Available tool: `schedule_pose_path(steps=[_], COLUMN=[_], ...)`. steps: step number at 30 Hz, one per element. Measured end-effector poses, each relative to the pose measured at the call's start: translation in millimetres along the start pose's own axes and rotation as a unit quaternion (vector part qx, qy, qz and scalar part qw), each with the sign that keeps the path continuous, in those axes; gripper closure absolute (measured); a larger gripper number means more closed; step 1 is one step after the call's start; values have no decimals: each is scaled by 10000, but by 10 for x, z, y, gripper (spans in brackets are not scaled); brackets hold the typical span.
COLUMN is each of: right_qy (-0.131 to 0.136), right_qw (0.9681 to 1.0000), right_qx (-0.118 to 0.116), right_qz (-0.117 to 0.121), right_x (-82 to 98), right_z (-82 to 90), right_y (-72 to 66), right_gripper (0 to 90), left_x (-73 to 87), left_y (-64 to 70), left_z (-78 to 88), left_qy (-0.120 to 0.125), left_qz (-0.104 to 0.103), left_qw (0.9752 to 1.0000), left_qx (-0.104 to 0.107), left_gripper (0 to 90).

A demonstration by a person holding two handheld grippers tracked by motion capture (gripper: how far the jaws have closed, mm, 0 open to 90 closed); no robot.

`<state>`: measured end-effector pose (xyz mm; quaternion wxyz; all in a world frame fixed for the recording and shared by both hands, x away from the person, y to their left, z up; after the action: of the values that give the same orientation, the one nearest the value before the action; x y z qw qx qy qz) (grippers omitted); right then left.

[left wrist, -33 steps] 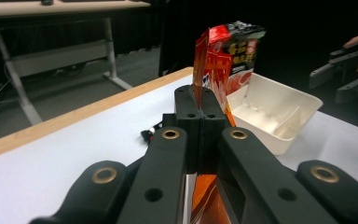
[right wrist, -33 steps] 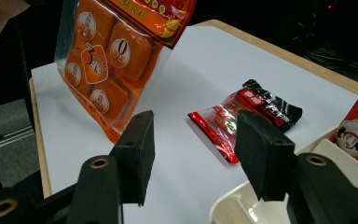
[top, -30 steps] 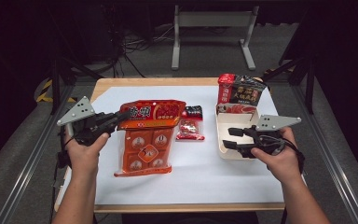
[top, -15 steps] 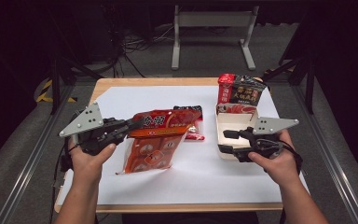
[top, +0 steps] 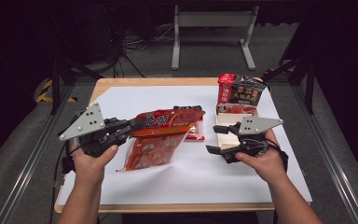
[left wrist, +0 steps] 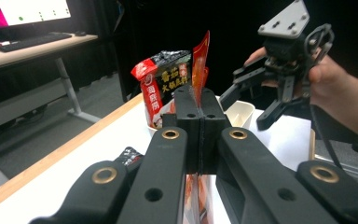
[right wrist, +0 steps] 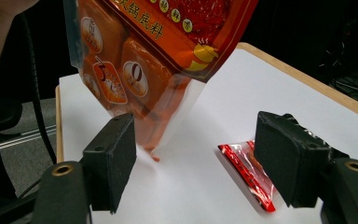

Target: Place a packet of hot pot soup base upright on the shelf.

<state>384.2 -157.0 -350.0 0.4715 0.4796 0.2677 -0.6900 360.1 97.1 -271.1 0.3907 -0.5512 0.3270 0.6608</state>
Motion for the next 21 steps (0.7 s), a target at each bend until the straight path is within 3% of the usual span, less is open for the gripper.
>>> schedule_pose_path(steps=[14, 21], right_qy=[142, 283], right_qw=[9989, 9976], right_qx=[-442, -629], right_qz=[21, 72], right_x=[18, -13], right_z=[-374, -454], right_y=[-126, -192], right_gripper=[274, 270], left_x=[-82, -101], left_y=[157, 208], left_z=[-67, -91], left_qy=[110, 236], left_qz=[-22, 1], left_qw=[9996, 9988], left_qx=[252, 419], left_gripper=[900, 900])
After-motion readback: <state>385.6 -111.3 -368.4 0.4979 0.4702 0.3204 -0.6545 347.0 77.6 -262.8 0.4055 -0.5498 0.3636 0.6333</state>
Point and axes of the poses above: each handheld gripper's, and its own axes: z roughly backward along the jaws, x roughly out of its underside, y roughly to its right, the point moved 8 cm from there along -z, roughly forward along the jaws, and after that the axes turned 4 degrees about z, right-handed, at the moved point
